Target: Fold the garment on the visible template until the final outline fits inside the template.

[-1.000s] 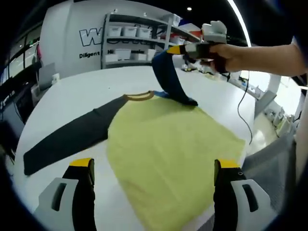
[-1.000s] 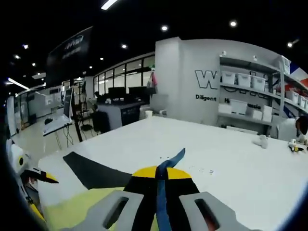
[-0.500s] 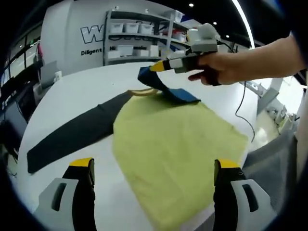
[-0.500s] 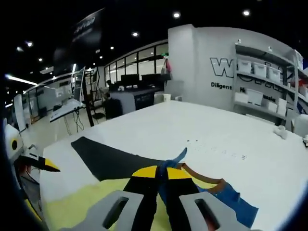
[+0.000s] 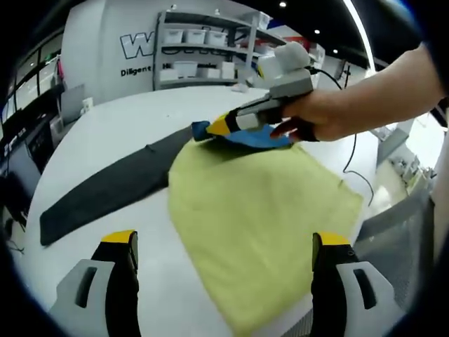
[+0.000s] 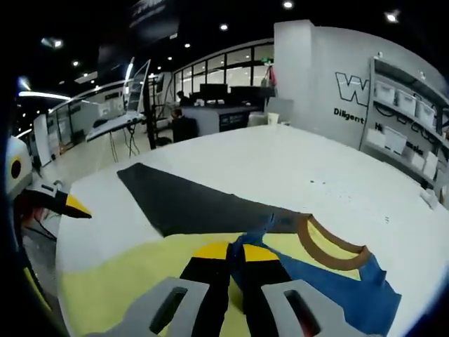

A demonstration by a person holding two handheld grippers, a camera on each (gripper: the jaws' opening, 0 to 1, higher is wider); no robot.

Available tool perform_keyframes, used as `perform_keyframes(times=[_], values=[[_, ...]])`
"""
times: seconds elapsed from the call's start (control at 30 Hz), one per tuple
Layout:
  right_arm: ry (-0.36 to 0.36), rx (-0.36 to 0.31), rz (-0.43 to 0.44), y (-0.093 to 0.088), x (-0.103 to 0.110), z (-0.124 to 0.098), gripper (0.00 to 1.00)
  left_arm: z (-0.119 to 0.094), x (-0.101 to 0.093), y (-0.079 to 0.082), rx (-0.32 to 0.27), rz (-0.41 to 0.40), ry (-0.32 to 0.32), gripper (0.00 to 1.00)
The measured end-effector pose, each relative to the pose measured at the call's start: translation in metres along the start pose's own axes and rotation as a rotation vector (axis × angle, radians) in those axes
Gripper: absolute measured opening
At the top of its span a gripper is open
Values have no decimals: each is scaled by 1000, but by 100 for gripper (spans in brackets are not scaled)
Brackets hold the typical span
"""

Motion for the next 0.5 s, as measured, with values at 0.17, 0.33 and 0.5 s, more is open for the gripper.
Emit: perform_keyframes(times=[0.17,0.33,0.5], values=[[31,11,-20,-4,13,5,0,0,1,-2,5,-3,2,99],[91,57,-67,-18,29,6,0,1,1,-1,4,-3,3,99],[136,76,-80,-28,43,5,1,2,1,0,0,-5,3,99]])
Point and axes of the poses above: the point that each gripper's makers call its tool centre point, and the gripper's own axes: z roughly forward along the fingers, x roughly to its left, y roughly out of its top, the point moved 1 cm from there along -z, roughly backward along the fingers, and after that the axes turned 3 degrees about -z, right-handed, at the moved point
